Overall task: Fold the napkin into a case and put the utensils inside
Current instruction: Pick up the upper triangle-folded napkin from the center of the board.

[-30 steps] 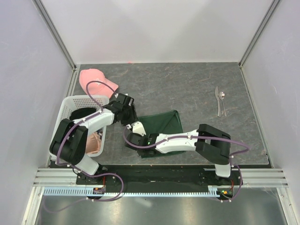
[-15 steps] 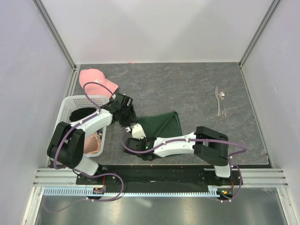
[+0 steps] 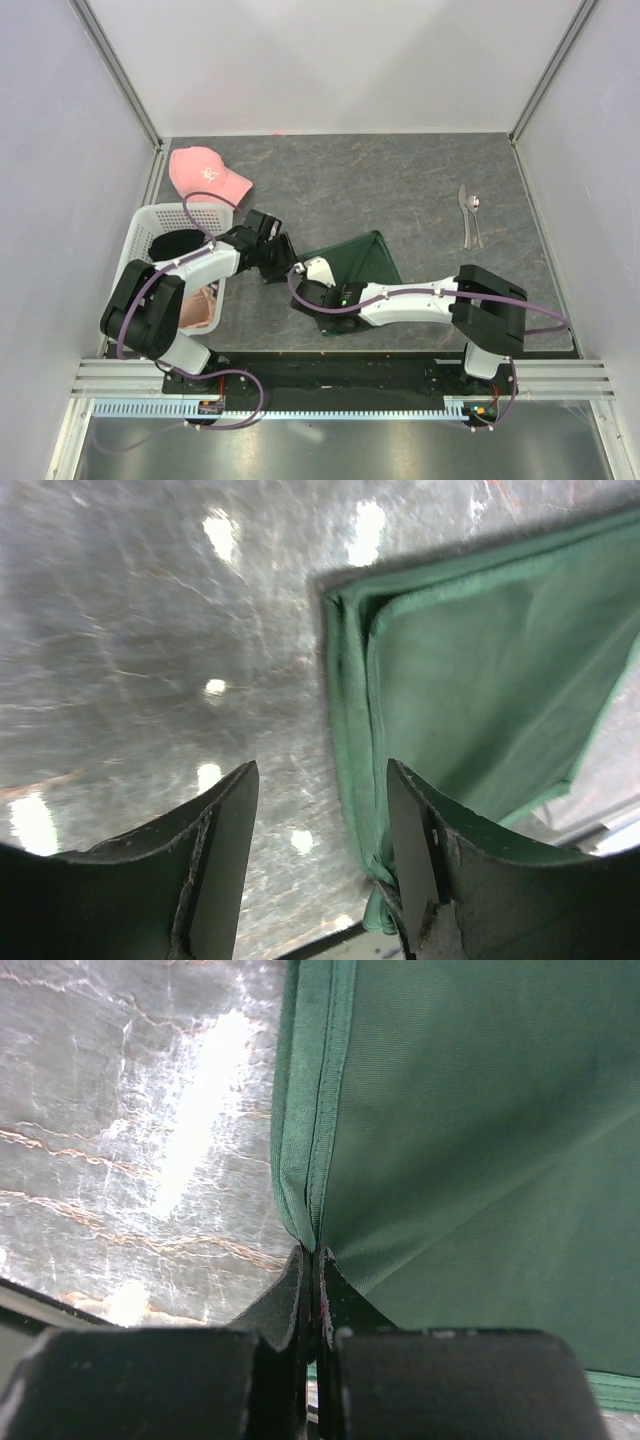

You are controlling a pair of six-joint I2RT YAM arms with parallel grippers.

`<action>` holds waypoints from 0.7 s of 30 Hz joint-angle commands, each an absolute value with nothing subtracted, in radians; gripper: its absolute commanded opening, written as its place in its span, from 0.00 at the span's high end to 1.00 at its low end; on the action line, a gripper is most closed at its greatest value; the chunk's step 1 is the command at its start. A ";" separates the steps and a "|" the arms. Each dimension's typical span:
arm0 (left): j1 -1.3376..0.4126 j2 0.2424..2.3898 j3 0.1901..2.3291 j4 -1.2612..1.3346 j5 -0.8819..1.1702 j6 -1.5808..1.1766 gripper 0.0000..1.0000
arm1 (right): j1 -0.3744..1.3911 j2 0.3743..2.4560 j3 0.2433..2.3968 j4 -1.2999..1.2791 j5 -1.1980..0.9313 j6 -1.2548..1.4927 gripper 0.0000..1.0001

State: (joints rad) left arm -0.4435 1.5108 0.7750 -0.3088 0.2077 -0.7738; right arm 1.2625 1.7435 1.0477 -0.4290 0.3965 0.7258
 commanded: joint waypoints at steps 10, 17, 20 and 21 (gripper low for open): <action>-0.449 1.594 0.798 -0.190 0.262 -0.848 0.38 | 1.213 1.605 1.005 -0.393 0.316 0.698 1.00; -0.449 1.661 0.819 -0.173 0.267 -0.864 0.41 | 1.197 1.554 1.002 -0.390 0.293 0.696 1.00; -0.449 1.680 0.834 -0.169 0.272 -0.864 0.45 | 1.195 1.554 0.994 -0.384 0.290 0.693 1.00; -0.449 1.683 0.836 -0.169 0.265 -0.864 0.46 | 1.195 1.552 0.994 -0.380 0.288 0.693 1.00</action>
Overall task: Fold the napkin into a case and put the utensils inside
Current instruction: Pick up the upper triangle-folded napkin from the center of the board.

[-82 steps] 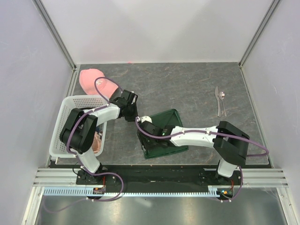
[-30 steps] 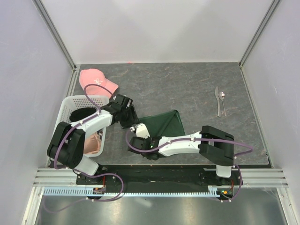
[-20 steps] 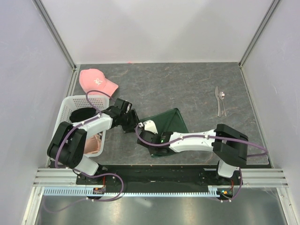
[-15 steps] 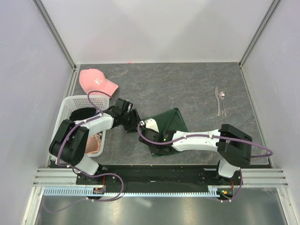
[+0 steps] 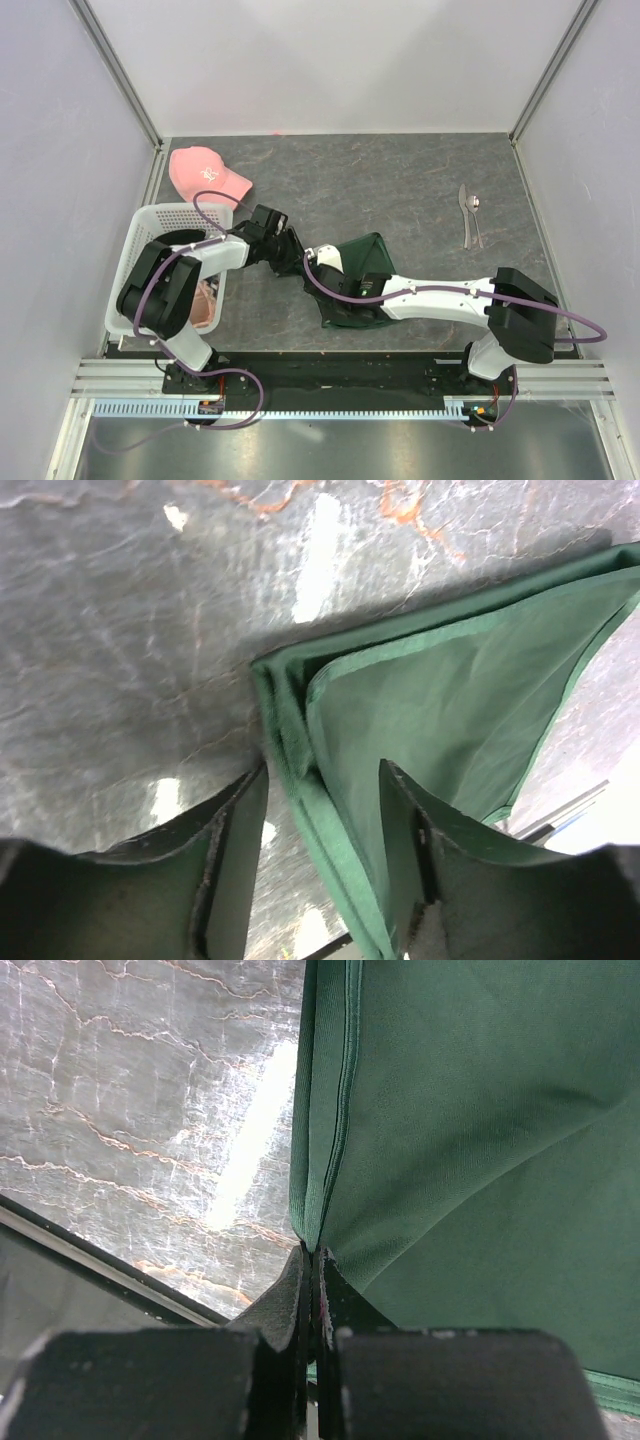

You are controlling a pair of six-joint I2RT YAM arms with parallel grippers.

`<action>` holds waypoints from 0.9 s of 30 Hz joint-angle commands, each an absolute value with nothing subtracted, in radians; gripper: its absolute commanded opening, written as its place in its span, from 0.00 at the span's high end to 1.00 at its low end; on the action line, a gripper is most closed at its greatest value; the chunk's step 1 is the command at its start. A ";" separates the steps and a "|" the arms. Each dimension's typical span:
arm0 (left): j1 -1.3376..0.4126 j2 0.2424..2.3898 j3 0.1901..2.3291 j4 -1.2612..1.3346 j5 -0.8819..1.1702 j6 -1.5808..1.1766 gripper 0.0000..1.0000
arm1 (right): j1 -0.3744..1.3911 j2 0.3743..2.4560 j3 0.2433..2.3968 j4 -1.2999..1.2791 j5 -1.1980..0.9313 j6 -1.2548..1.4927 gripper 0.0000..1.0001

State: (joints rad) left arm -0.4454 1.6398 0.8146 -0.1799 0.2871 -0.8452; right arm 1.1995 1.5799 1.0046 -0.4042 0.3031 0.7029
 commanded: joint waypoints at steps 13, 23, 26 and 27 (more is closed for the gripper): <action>-0.446 1.666 0.900 -0.175 0.224 -0.836 0.98 | 1.190 1.543 0.999 -0.371 0.275 0.672 1.00; -0.299 1.352 0.992 -0.377 0.183 -0.779 0.98 | 1.238 1.629 1.224 -0.359 0.166 0.621 1.00; -0.224 1.224 1.066 -0.494 0.152 -0.735 0.98 | 1.262 1.693 1.350 -0.302 0.057 0.629 1.00; -0.210 1.192 1.093 -0.530 0.132 -0.703 0.98 | 1.273 1.725 1.382 -0.281 0.028 0.635 1.00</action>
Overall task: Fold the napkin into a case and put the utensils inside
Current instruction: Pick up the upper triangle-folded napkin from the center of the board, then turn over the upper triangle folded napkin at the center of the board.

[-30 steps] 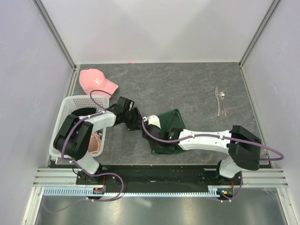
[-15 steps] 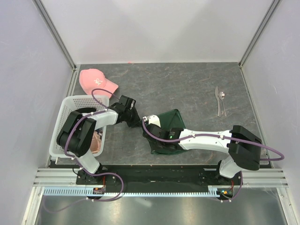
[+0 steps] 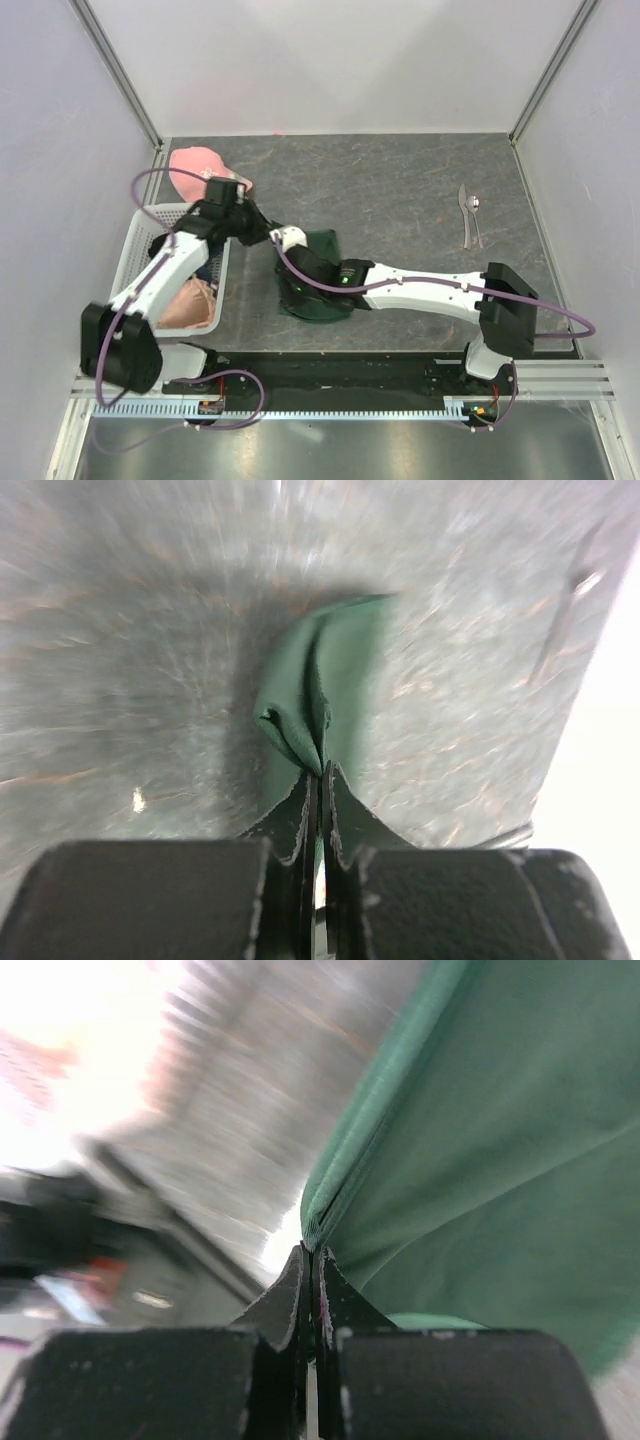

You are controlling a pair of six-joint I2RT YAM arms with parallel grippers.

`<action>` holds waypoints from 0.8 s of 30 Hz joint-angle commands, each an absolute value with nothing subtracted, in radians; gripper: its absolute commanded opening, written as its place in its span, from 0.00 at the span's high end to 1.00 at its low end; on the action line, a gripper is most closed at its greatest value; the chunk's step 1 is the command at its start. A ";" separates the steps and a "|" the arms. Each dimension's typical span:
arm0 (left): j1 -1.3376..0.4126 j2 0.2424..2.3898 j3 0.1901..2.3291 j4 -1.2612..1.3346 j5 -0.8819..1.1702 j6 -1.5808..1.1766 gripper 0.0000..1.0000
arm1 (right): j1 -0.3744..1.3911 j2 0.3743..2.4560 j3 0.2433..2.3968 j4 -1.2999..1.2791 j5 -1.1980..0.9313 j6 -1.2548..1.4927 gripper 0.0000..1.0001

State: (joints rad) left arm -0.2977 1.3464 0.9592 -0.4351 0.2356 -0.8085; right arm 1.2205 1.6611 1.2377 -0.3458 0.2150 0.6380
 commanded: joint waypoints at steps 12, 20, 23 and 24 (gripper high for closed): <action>-0.394 1.320 1.249 -0.566 0.005 -0.663 0.98 | 1.165 1.648 0.955 0.481 -0.342 0.957 1.00; -0.632 1.653 1.293 -0.405 -0.164 -0.730 0.98 | 0.910 1.588 0.413 0.897 -0.524 1.020 1.00; -0.672 1.739 1.325 -0.380 -0.195 -0.745 0.98 | 0.858 1.545 0.339 0.826 -0.534 0.968 1.00; -0.678 1.758 1.342 -0.379 -0.202 -0.750 0.98 | 0.848 1.534 0.321 0.781 -0.534 0.942 1.00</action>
